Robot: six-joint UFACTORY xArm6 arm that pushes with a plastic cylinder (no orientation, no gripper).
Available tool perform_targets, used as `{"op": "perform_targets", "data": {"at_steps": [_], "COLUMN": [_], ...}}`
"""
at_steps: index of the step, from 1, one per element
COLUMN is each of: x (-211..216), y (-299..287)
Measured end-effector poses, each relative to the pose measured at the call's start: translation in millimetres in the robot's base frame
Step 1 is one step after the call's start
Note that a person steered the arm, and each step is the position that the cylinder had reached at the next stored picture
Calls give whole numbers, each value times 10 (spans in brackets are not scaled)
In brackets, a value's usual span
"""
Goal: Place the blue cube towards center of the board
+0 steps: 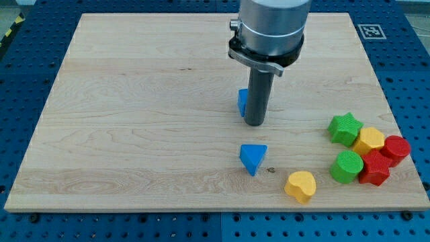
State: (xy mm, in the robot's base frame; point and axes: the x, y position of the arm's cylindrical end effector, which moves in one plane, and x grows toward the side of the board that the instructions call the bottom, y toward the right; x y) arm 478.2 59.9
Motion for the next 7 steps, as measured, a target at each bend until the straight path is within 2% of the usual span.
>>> {"op": "perform_targets", "data": {"at_steps": [7], "x": [-1116], "y": [-109]}}
